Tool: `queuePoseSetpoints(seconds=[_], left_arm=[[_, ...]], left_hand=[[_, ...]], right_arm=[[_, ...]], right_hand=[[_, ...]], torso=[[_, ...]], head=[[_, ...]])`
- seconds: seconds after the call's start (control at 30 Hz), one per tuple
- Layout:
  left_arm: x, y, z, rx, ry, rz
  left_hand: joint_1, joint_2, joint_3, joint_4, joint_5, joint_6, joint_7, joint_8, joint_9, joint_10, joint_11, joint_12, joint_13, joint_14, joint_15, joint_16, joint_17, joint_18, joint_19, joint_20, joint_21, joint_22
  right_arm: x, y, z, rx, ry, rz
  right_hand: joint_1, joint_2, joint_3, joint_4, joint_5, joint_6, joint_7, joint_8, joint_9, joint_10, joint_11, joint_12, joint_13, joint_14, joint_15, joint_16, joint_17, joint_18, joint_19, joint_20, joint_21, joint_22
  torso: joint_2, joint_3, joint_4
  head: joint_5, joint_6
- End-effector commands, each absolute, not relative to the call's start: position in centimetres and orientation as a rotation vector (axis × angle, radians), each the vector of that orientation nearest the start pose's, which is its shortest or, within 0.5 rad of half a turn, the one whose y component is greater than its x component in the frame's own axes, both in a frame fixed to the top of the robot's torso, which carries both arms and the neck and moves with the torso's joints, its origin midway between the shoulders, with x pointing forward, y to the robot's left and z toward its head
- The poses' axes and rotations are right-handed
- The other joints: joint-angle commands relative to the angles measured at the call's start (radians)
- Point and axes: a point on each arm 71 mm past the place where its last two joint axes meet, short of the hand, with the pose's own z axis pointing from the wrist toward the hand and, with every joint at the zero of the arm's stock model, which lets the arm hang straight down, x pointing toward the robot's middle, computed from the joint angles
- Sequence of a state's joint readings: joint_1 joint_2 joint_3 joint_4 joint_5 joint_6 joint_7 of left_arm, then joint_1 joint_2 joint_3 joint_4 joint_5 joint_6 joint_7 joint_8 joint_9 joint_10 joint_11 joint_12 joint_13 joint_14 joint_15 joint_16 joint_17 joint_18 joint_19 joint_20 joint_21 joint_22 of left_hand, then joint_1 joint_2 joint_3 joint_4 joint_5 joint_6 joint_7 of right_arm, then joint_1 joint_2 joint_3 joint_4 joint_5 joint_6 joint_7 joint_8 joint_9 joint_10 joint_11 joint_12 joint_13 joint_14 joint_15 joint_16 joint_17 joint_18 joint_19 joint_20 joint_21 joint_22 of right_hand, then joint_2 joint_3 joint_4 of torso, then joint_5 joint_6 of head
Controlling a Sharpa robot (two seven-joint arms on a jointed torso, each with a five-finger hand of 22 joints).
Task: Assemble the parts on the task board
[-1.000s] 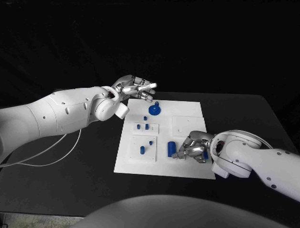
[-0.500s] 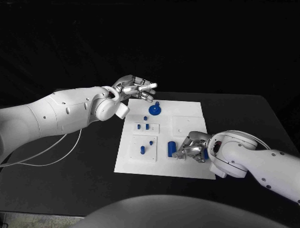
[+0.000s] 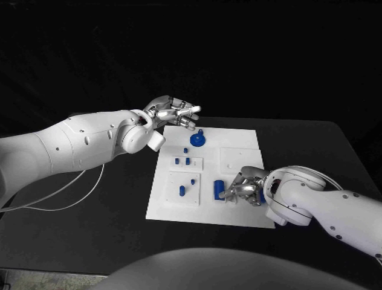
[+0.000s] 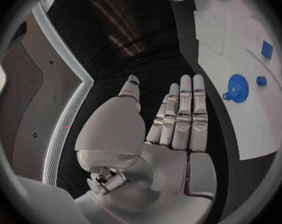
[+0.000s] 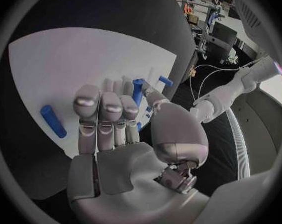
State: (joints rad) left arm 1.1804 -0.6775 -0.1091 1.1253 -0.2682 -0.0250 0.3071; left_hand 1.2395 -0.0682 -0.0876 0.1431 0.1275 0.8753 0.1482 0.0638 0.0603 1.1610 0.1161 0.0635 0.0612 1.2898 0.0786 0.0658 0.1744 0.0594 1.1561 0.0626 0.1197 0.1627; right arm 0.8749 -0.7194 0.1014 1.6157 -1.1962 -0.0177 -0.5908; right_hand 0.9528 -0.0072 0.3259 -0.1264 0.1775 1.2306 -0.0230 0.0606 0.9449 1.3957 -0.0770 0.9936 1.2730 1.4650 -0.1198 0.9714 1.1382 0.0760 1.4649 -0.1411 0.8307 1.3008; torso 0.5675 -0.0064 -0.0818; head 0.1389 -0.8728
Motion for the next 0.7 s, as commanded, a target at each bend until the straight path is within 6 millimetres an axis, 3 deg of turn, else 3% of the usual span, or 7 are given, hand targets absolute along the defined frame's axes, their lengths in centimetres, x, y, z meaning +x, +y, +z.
queuePoseSetpoints(seconds=[0.03,0.17,0.23,0.43,0.7], left_arm=[[53.3,22.6,-23.9,-0.867,1.741,-1.419],[53.3,22.6,-23.9,-0.868,1.741,-1.418],[53.3,22.7,-23.9,-0.868,1.741,-1.417],[53.4,22.8,-23.9,-0.87,1.741,-1.413],[53.3,22.8,-23.9,-0.867,1.734,-1.413]], left_hand=[[-0.001,0.01,0.0,-0.005,-0.005,0.001,0.005,-0.001,-0.001,-0.007,0.002,-0.003,0.001,-0.004,0.002,-0.001,0.002,0.003,-0.002,0.003,0.006,-0.001],[-0.001,0.01,0.0,-0.005,-0.005,0.001,0.005,-0.001,-0.001,-0.007,0.002,-0.003,0.001,-0.004,0.002,-0.001,0.002,0.003,-0.002,0.003,0.006,-0.001],[-0.001,0.01,0.0,-0.005,-0.005,0.001,0.005,-0.001,-0.001,-0.007,0.002,-0.003,0.001,-0.004,0.002,-0.001,0.002,0.003,-0.002,0.003,0.006,-0.001],[0.0,0.01,0.0,-0.004,-0.005,0.007,0.005,-0.001,-0.001,-0.006,0.002,-0.003,0.001,-0.005,0.002,-0.001,0.001,0.003,-0.003,0.003,0.009,-0.007],[0.001,0.009,0.001,-0.004,-0.005,0.016,0.006,0.0,-0.001,-0.006,0.003,-0.003,0.001,-0.007,0.003,-0.001,0.001,0.003,-0.006,0.004,0.009,-0.008]], right_arm=[[40.3,-13.8,-30.6,0.233,2.389,0.536],[40.2,-14.0,-30.5,0.245,2.383,0.564],[40.1,-14.2,-30.3,0.258,2.378,0.599],[40.5,-15.3,-28.9,0.319,2.338,0.696],[43.1,-19.5,-26.7,0.387,2.315,0.705]], right_hand=[[-0.003,-0.013,-0.024,0.0,0.041,0.004,0.0,0.005,-0.001,0.002,-0.004,-0.001,0.0,0.002,-0.003,0.001,-0.001,-0.018,0.058,-0.003,0.001,-0.002],[0.004,-0.035,-0.091,0.025,0.051,0.006,0.002,0.004,-0.009,0.003,-0.003,0.0,0.001,0.001,-0.003,-0.001,-0.003,-0.017,0.059,-0.004,0.001,-0.002],[0.018,-0.042,-0.13,0.054,0.024,-0.008,0.009,0.003,-0.023,0.004,0.001,0.015,0.01,0.002,-0.002,0.004,0.0,-0.015,0.058,-0.003,0.001,-0.001],[0.053,-0.055,-0.19,0.127,0.005,-0.035,0.023,0.003,-0.069,0.005,0.01,0.033,0.027,0.002,0.003,0.009,0.005,-0.008,0.059,0.002,0.004,0.001],[0.079,-0.011,-0.229,0.079,0.046,-0.053,0.031,0.004,-0.165,0.006,0.015,0.04,0.035,0.002,0.006,0.022,0.017,-0.006,0.059,0.006,0.018,0.013]], torso=[[0.0,0.0002,0.0002],[0.0,0.0005,0.0003],[0.0,0.0007,-0.0003],[-0.001,0.0005,-0.0007],[-0.001,-0.0014,-0.0031]], head=[[-0.002,0.0],[-0.003,0.0],[-0.003,0.0],[-0.008,0.0],[-0.028,0.0]])
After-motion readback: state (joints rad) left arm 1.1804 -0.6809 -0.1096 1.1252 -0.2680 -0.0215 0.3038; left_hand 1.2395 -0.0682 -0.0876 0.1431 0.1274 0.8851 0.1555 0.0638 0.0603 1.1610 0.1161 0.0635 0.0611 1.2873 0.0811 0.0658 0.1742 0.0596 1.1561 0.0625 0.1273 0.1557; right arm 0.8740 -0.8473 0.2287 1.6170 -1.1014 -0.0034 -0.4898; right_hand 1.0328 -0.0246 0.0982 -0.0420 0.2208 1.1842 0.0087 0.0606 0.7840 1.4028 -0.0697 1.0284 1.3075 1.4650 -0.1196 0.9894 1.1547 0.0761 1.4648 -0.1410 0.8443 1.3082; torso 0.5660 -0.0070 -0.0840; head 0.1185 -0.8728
